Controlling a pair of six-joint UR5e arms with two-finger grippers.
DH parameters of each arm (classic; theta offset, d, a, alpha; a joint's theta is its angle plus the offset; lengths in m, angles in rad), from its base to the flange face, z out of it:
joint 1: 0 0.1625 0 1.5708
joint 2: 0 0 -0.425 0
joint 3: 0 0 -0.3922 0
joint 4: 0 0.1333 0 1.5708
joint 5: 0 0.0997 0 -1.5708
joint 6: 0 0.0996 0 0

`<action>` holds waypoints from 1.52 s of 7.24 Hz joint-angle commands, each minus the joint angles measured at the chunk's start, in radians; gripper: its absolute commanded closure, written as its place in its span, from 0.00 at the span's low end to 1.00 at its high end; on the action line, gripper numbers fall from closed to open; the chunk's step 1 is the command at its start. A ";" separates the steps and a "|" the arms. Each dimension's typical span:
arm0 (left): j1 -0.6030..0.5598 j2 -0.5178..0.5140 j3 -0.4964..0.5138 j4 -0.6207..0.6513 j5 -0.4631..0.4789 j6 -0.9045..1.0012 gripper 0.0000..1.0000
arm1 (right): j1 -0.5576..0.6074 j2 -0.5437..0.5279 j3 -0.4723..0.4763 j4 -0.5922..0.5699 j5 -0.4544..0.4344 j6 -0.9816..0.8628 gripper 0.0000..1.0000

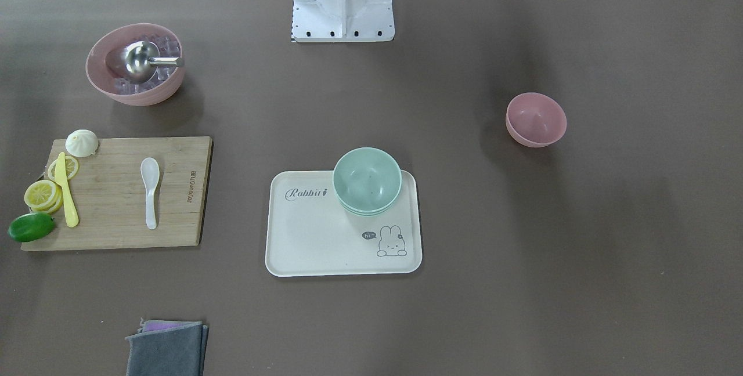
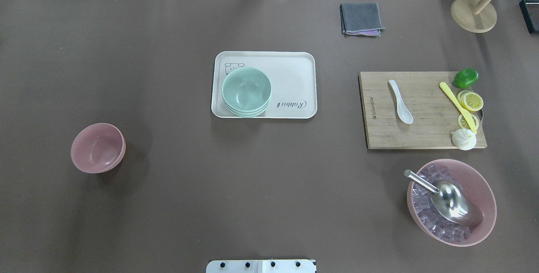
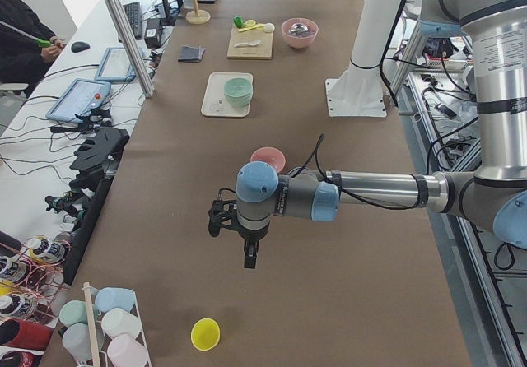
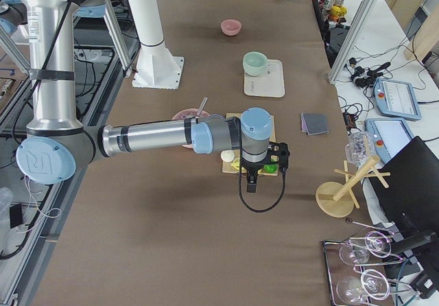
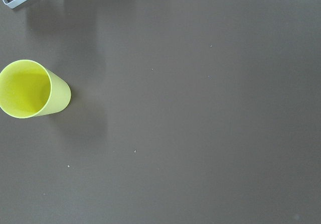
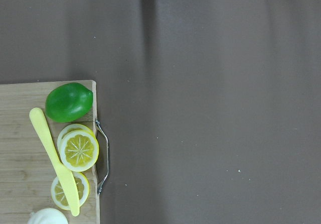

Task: Stack pink bowl on green and place spoon

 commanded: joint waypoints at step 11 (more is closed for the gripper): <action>0.003 -0.069 0.035 -0.128 -0.009 -0.031 0.02 | 0.000 -0.009 0.008 -0.008 0.015 0.001 0.00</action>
